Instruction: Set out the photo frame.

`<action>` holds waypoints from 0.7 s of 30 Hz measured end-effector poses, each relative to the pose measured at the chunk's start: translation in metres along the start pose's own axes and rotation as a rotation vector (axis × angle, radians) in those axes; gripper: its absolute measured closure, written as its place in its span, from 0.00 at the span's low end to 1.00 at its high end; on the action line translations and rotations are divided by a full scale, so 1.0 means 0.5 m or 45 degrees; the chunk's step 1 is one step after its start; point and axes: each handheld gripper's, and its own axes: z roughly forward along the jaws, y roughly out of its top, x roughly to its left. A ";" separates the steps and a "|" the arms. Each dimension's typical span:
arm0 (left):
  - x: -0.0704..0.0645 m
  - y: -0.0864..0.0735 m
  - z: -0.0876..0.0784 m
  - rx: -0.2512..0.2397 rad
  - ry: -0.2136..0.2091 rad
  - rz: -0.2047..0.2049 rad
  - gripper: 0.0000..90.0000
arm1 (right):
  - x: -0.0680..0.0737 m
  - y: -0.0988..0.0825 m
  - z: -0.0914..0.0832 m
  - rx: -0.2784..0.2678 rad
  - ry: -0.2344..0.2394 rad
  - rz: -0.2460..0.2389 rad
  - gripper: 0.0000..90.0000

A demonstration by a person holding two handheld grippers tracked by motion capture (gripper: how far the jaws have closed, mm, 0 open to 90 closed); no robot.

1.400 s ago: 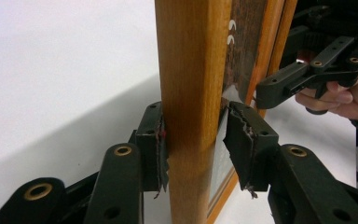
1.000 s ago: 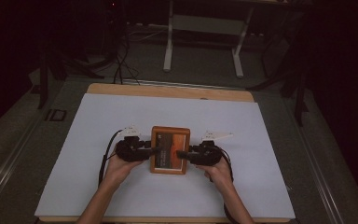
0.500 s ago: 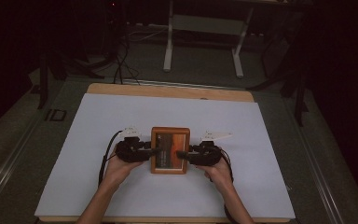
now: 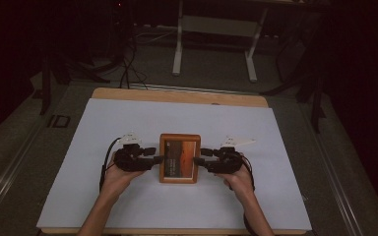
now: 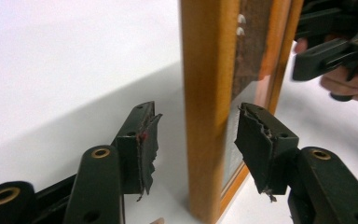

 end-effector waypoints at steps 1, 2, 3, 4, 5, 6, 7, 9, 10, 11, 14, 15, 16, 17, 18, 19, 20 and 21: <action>0.003 0.000 -0.005 -0.009 0.003 -0.008 0.52 | -0.001 0.001 -0.006 -0.006 -0.006 0.002 0.48; 0.008 -0.001 -0.016 -0.023 0.018 -0.024 0.52 | -0.005 0.004 -0.019 -0.019 -0.014 0.002 0.48; 0.008 -0.001 -0.016 -0.023 0.018 -0.024 0.52 | -0.008 0.004 -0.025 -0.025 -0.020 0.001 0.48; 0.015 -0.001 -0.026 -0.027 0.046 -0.027 0.52 | -0.010 0.005 -0.030 -0.029 -0.026 0.005 0.48; 0.015 -0.001 -0.026 -0.027 0.046 -0.027 0.52 | -0.010 0.005 -0.030 -0.029 -0.026 0.005 0.48; 0.021 -0.004 -0.034 -0.022 0.086 -0.023 0.52 | -0.014 0.005 -0.041 -0.037 -0.036 0.011 0.48; 0.024 -0.005 -0.037 -0.017 0.109 -0.024 0.52 | -0.017 0.004 -0.046 -0.036 -0.042 0.012 0.47; 0.030 -0.008 -0.043 -0.012 0.131 -0.032 0.52 | -0.022 0.003 -0.056 -0.037 -0.062 0.016 0.47; 0.033 -0.009 -0.045 -0.010 0.142 -0.035 0.52 | -0.024 0.003 -0.061 -0.035 -0.072 0.015 0.47; 0.033 -0.009 -0.045 -0.010 0.142 -0.035 0.52 | -0.024 0.003 -0.061 -0.035 -0.072 0.015 0.47; 0.038 -0.012 -0.051 0.019 0.206 -0.027 0.52 | -0.034 -0.001 -0.082 -0.037 -0.108 0.021 0.47; 0.038 -0.013 -0.052 0.030 0.222 -0.021 0.51 | -0.037 -0.002 -0.086 -0.037 -0.120 0.023 0.46; 0.039 -0.013 -0.052 0.043 0.238 -0.014 0.51 | -0.040 -0.004 -0.091 -0.036 -0.127 0.029 0.46; 0.039 -0.015 -0.052 0.046 0.251 -0.017 0.51 | -0.043 -0.005 -0.095 -0.036 -0.133 0.037 0.46; 0.040 -0.016 -0.053 0.048 0.258 -0.021 0.51 | -0.046 -0.007 -0.099 -0.036 -0.139 0.047 0.46; 0.041 -0.017 -0.052 0.051 0.266 -0.024 0.51 | -0.049 -0.009 -0.102 -0.035 -0.144 0.051 0.46; 0.043 -0.018 -0.052 0.062 0.276 -0.022 0.51 | -0.051 -0.010 -0.105 -0.032 -0.151 0.052 0.45; 0.045 -0.020 -0.052 0.073 0.293 -0.017 0.51 | -0.054 -0.012 -0.108 -0.030 -0.157 0.055 0.45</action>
